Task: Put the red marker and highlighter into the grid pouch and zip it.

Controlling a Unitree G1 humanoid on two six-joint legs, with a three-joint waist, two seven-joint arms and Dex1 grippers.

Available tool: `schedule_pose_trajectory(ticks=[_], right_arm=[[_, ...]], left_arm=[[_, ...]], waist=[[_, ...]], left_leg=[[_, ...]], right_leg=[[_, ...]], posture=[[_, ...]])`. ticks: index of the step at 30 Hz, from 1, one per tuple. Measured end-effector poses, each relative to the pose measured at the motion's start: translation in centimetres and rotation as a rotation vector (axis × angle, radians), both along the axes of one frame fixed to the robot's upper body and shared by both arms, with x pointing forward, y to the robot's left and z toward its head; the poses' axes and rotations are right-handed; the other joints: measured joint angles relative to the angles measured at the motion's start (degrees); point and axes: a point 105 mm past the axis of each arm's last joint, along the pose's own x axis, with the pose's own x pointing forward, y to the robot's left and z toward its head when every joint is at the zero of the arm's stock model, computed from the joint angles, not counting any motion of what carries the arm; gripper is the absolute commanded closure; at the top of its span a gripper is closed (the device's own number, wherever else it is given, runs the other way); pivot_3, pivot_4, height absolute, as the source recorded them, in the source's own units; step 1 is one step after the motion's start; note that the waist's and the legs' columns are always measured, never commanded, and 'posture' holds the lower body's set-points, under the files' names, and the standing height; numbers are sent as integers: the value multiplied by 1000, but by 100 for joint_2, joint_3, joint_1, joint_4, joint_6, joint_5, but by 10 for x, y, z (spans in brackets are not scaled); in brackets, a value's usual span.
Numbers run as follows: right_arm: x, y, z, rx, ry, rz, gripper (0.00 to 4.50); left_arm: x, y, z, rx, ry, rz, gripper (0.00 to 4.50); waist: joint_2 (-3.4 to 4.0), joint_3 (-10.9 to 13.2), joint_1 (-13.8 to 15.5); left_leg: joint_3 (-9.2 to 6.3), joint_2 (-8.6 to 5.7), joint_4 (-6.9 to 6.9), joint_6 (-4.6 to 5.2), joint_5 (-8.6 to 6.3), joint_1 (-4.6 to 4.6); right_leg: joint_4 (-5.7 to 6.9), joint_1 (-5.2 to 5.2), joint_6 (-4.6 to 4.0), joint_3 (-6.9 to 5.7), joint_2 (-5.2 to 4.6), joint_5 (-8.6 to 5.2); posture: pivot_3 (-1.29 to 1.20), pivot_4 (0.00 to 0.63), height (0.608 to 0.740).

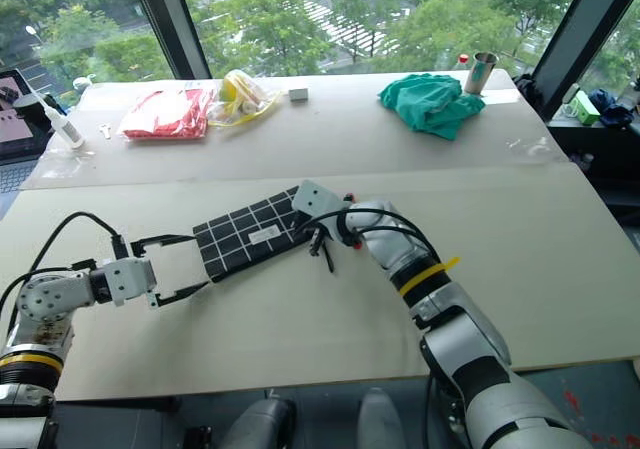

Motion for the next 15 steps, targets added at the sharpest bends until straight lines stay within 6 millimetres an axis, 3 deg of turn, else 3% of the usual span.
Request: schedule_pose_trajectory(ticks=[8, 15], right_arm=[[-1, -6, -1, 26, 16, -32, 4474], [-5, -8, -2, 31, 16, -34, 4474]], left_arm=[[24, -11, 7, 100, -112, -23, 0], [29, -7, 10, 121, -135, -18, 0]], waist=[[1, -2, 31], [1, -2, -7]], left_leg=[[-2, -4, 12, -1, 2, 0], [-3, -4, 13, -1, 2, 0]], right_leg=[[9, 3, 0, -1, -1, 0], [13, 1, 0, -1, 0, 0]], posture=[[0, 150, 740], [0, 150, 740]])
